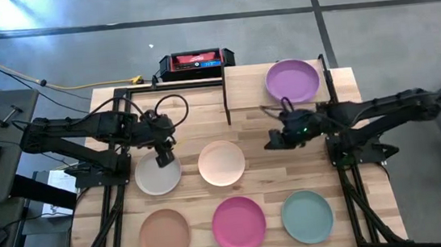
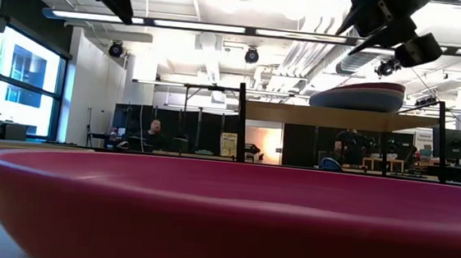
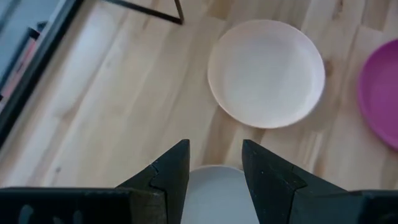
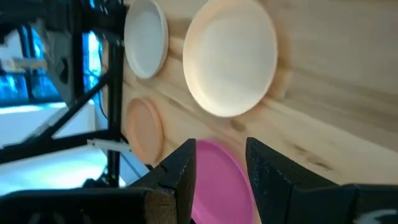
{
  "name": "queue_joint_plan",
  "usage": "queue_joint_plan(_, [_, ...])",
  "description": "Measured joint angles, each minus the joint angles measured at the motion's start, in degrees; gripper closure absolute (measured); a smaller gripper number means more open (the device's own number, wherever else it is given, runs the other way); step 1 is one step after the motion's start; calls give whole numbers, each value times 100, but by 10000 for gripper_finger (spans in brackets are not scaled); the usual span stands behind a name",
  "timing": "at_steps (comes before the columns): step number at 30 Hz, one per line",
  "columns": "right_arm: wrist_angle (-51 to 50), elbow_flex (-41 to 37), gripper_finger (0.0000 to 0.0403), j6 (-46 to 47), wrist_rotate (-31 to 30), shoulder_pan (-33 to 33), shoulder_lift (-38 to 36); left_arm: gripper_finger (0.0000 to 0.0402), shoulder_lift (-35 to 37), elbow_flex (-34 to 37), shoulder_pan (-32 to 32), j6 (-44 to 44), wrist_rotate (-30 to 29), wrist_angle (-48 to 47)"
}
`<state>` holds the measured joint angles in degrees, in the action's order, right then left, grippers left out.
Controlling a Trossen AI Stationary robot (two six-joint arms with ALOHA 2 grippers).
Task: Place and stack plates onto a shelf
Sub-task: Stack the pink plate on top of the purple plate on the shelf
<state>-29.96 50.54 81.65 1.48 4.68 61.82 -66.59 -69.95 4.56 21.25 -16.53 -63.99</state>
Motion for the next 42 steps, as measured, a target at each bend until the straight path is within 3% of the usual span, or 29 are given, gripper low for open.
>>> queue_joint_plan(13, [883,0,285,222,2,881,1480,263,2,221,340,415,100,-667])
queue_joint_plan(23, [1773,0,285,345,4,1316,2323,263,-2,893,842,848,369,-655])
queue_joint_plan(30, [1905,18,285,343,18,1621,2743,263,-2,938,1160,1076,421,-638])
queue_joint_plan(36, [1712,556,286,199,27,1804,3203,263,0,939,1363,1301,419,-639])
queue_joint_plan(42, [251,1511,301,26,50,1830,3764,263,0,938,1525,1417,408,-633])
